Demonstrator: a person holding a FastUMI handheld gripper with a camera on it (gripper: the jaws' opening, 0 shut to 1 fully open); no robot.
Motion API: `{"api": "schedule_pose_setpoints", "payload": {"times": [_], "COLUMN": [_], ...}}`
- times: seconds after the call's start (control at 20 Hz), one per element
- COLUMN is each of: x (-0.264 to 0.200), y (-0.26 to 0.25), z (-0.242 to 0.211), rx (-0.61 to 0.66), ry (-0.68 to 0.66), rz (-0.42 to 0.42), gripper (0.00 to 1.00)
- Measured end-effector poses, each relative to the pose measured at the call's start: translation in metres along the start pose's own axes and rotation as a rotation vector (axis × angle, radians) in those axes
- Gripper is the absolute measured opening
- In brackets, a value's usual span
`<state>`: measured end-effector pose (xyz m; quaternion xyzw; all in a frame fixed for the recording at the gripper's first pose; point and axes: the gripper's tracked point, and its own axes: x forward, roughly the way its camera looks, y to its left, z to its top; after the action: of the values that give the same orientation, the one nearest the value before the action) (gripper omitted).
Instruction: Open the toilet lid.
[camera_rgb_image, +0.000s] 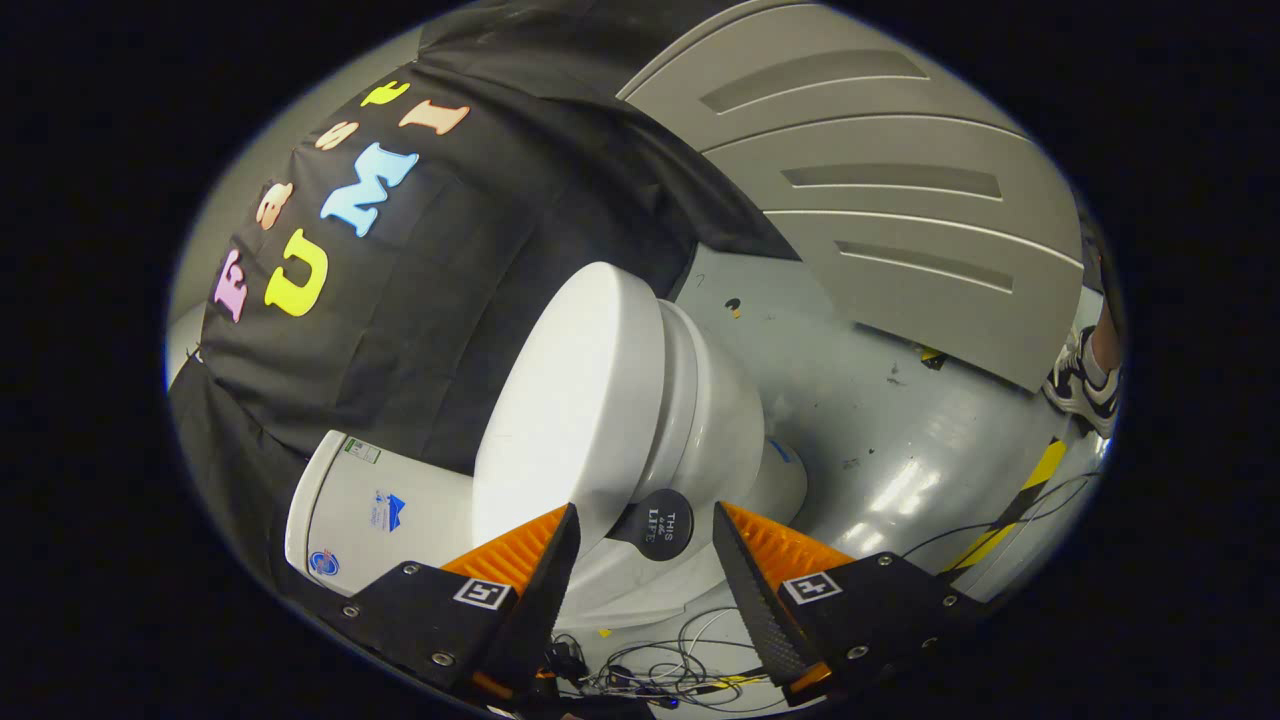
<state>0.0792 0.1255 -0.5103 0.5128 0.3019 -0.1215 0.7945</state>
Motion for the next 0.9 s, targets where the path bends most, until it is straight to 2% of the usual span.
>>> {"api": "schedule_pose_setpoints", "payload": {"times": [0.1, 0.15, 0.3, 0.4, 0.6, 0.65, 0.75, 0.9], "x": [0.008, 0.011, 0.018, 0.021, 0.028, 0.029, 0.031, 0.030], "y": [-0.004, -0.003, 0.003, -0.002, -0.008, -0.009, -0.009, -0.006], "z": [-0.002, -0.002, -0.004, 0.000, -0.004, -0.002, 0.000, 0.003], "rx": [0.036, 0.063, 0.142, 0.167, 0.266, 0.293, 0.316, 0.270], "ry": [0.006, 0.004, -0.001, -0.017, -0.007, -0.015, -0.017, -0.037], "rz": [0.009, 0.023, 0.087, 0.091, 0.126, 0.143, 0.159, 0.169], "gripper": [0.78, 0.72, 0.63, 0.57, 0.31, 0.21, 0.16, 0.10]}}
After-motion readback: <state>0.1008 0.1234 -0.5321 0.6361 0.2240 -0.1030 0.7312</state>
